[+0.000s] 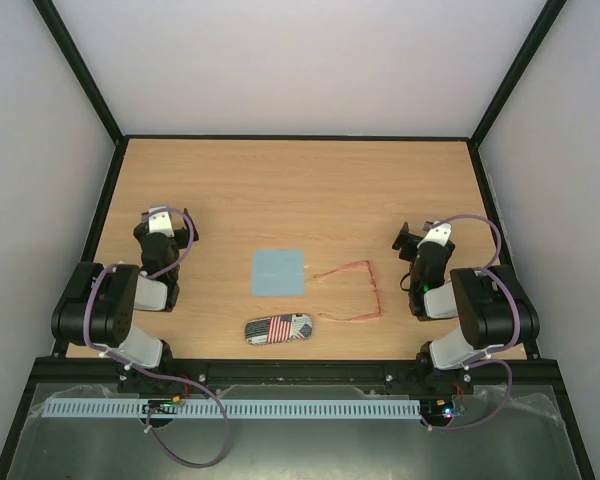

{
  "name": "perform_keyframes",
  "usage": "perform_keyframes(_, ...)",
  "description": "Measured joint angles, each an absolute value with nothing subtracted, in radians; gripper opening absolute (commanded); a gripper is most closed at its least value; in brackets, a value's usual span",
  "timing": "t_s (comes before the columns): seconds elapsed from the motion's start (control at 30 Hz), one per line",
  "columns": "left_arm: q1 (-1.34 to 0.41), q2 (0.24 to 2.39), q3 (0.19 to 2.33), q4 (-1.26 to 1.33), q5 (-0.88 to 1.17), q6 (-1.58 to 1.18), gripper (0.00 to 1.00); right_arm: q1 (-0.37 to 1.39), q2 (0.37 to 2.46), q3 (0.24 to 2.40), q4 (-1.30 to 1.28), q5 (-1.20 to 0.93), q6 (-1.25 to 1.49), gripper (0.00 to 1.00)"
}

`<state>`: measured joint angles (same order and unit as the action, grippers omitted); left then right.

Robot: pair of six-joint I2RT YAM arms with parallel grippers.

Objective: Organize the sunglasses
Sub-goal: Adjust the sunglasses case at the center of the board.

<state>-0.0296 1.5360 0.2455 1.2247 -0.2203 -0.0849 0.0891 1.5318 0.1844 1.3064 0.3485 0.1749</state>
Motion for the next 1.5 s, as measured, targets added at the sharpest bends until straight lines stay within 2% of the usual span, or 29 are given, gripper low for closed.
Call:
perform_keyframes(1.2,-0.030,1.532,0.245,1.224,-0.220,-0.085,1.00,0.089,1.532,0.184,1.306,0.348,0.175,0.99)
perform_keyframes(1.37,-0.034,1.367,0.241,1.112,-0.216,-0.080,1.00,0.089,1.508,0.184,1.279,0.350,0.175,0.99)
perform_keyframes(1.5,-0.038,1.159,0.339,0.895,-0.217,-0.132,0.99,0.089,1.343,0.205,1.137,0.348,0.178,0.99)
